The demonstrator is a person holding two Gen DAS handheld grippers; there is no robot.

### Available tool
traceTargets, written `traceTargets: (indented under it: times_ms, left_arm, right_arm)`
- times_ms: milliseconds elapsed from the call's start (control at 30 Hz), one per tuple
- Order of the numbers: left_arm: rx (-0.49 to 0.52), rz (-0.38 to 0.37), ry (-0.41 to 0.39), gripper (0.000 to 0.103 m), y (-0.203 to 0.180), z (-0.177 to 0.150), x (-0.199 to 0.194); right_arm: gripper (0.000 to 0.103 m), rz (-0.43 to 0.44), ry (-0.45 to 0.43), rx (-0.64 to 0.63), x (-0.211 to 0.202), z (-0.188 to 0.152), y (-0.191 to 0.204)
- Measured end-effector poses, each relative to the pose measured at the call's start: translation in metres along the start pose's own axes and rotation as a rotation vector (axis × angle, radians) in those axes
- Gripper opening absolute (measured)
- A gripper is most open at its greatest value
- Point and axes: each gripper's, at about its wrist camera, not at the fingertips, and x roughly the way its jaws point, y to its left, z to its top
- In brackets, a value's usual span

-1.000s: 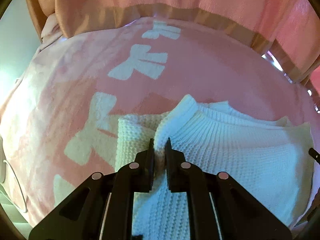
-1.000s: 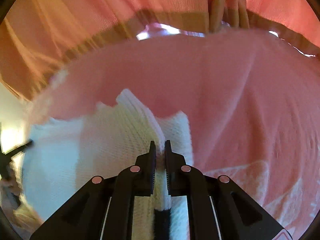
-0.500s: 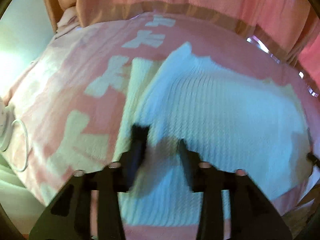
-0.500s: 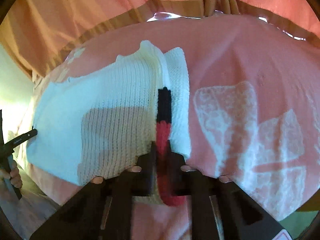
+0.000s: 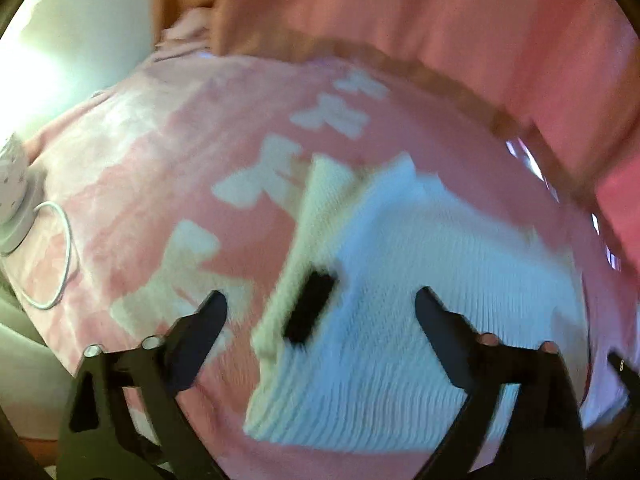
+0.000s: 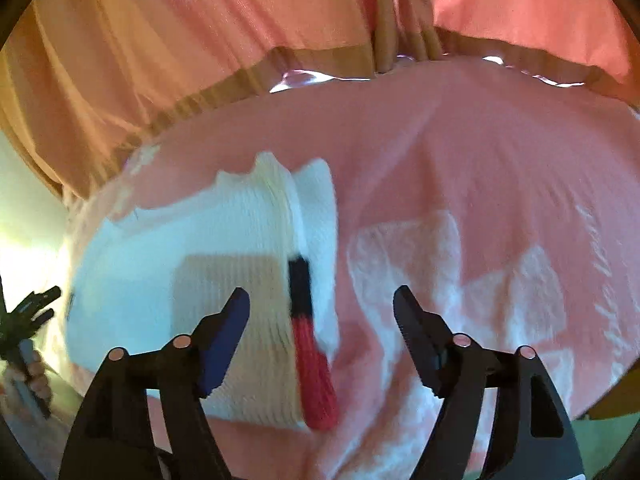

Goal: Fold small clothes

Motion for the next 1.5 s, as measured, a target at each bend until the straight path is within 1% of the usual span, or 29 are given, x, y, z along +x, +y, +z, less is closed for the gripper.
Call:
traceTargets:
  times_ms: [67, 133, 267, 300, 333, 367, 400, 433, 467, 500, 533, 600, 633, 700, 767, 867, 933, 967, 1000, 1033, 1067, 1100, 1133, 1167, 1200, 1233, 1300, 1433, 1500]
  left_arm:
    - [0.008, 0.008, 0.042, 0.093, -0.002, 0.015, 0.016]
    - [-0.004, 0.015, 0.125, 0.093, -0.002, 0.026, 0.042]
    - [-0.087, -0.059, 0.295, 0.094, 0.003, 0.018, 0.087]
    - [-0.089, -0.056, 0.282, 0.097, 0.002, 0.015, 0.089]
    - [-0.074, -0.048, 0.258, 0.097, -0.001, 0.014, 0.088]
    - [-0.049, -0.034, 0.251, 0.097, -0.005, 0.013, 0.088]
    - [-0.006, -0.024, 0.242, 0.086, -0.012, 0.011, 0.087]
    - [0.020, -0.044, 0.228, 0.070, -0.017, 0.013, 0.083]
    - [0.043, -0.083, 0.225, 0.035, -0.023, 0.015, 0.078]
    - [0.056, -0.099, 0.218, 0.024, -0.031, 0.021, 0.069]
    - [0.059, -0.114, 0.190, 0.023, -0.037, 0.028, 0.058]
    - [0.060, -0.190, 0.099, 0.022, -0.052, 0.046, 0.024]
    - [0.062, -0.214, 0.078, 0.022, -0.056, 0.051, 0.014]
    - [0.075, -0.272, 0.039, 0.023, -0.072, 0.066, -0.006]
    - [0.116, -0.259, 0.028, 0.023, -0.086, 0.073, -0.006]
    - [0.115, -0.231, 0.119, 0.026, -0.093, 0.068, 0.034]
    - [0.118, -0.158, 0.223, 0.028, -0.090, 0.050, 0.084]
    - [0.131, -0.100, 0.254, 0.032, -0.085, 0.040, 0.103]
    - [0.112, -0.076, 0.255, 0.038, -0.078, 0.030, 0.113]
    - [0.056, -0.089, 0.237, 0.038, -0.074, 0.030, 0.107]
    - [0.053, -0.096, 0.232, 0.037, -0.076, 0.034, 0.100]
    - [0.093, -0.094, 0.171, 0.037, -0.083, 0.042, 0.081]
    - [0.116, -0.083, 0.116, 0.036, -0.088, 0.045, 0.069]
    - [0.138, -0.072, 0.055, 0.037, -0.092, 0.050, 0.057]
    - [0.149, -0.082, 0.012, 0.042, -0.099, 0.057, 0.047]
    - [0.149, -0.106, 0.006, 0.046, -0.105, 0.062, 0.046]
    - [0.159, -0.142, 0.032, 0.063, -0.122, 0.072, 0.060]
    - [0.234, -0.112, 0.142, 0.063, -0.151, 0.067, 0.105]
    - [0.248, -0.086, 0.181, 0.057, -0.157, 0.063, 0.125]
  right_arm:
    - [0.076, 0.037, 0.083, -0.004, 0.022, 0.015, -0.002]
    - [0.076, 0.063, 0.168, -0.009, 0.046, 0.021, -0.004]
    - [0.077, 0.108, 0.289, 0.027, 0.086, 0.009, 0.002]
    - [0.081, 0.122, 0.296, 0.036, 0.093, 0.006, 0.005]
    - [0.075, 0.120, 0.271, 0.023, 0.092, 0.005, 0.009]
    - [0.052, 0.116, 0.274, 0.001, 0.093, 0.003, 0.015]
    - [0.036, 0.114, 0.273, -0.015, 0.094, 0.003, 0.021]
    - [0.021, 0.146, 0.264, -0.003, 0.095, 0.008, 0.025]
    - [0.018, 0.150, 0.256, 0.004, 0.091, 0.012, 0.027]
    - [0.017, 0.125, 0.222, -0.021, 0.081, 0.020, 0.034]
    - [0.016, 0.123, 0.164, -0.043, 0.065, 0.029, 0.039]
    - [0.016, 0.158, 0.083, -0.058, 0.033, 0.045, 0.042]
    - [0.016, 0.169, 0.044, -0.074, 0.017, 0.053, 0.044]
    - [0.016, 0.125, -0.019, -0.118, -0.008, 0.065, 0.045]
    - [0.016, 0.068, -0.048, -0.133, -0.018, 0.071, 0.031]
    - [0.020, -0.015, 0.024, -0.096, 0.014, 0.074, -0.006]
    - [0.024, -0.065, 0.130, -0.021, 0.055, 0.064, -0.043]
    - [0.024, -0.101, 0.222, 0.022, 0.071, 0.060, -0.057]
    - [0.024, -0.108, 0.236, 0.045, 0.072, 0.061, -0.066]
    - [0.024, -0.088, 0.189, 0.043, 0.062, 0.064, -0.069]
    - [0.027, -0.091, 0.131, 0.034, 0.049, 0.068, -0.070]
    - [0.031, -0.112, 0.043, 0.017, 0.031, 0.073, -0.068]
    - [0.043, -0.117, -0.017, 0.004, 0.017, 0.078, -0.065]
    - [0.050, -0.101, -0.031, 0.002, 0.015, 0.082, -0.064]
    - [0.050, -0.054, -0.032, 0.005, 0.016, 0.090, -0.062]
    - [0.050, -0.023, -0.024, 0.010, 0.020, 0.095, -0.058]
    - [0.050, 0.003, 0.021, -0.020, 0.045, 0.105, -0.046]
    - [0.051, -0.057, 0.109, -0.094, 0.101, 0.115, -0.022]
    - [0.051, -0.102, 0.122, -0.110, 0.119, 0.117, -0.019]
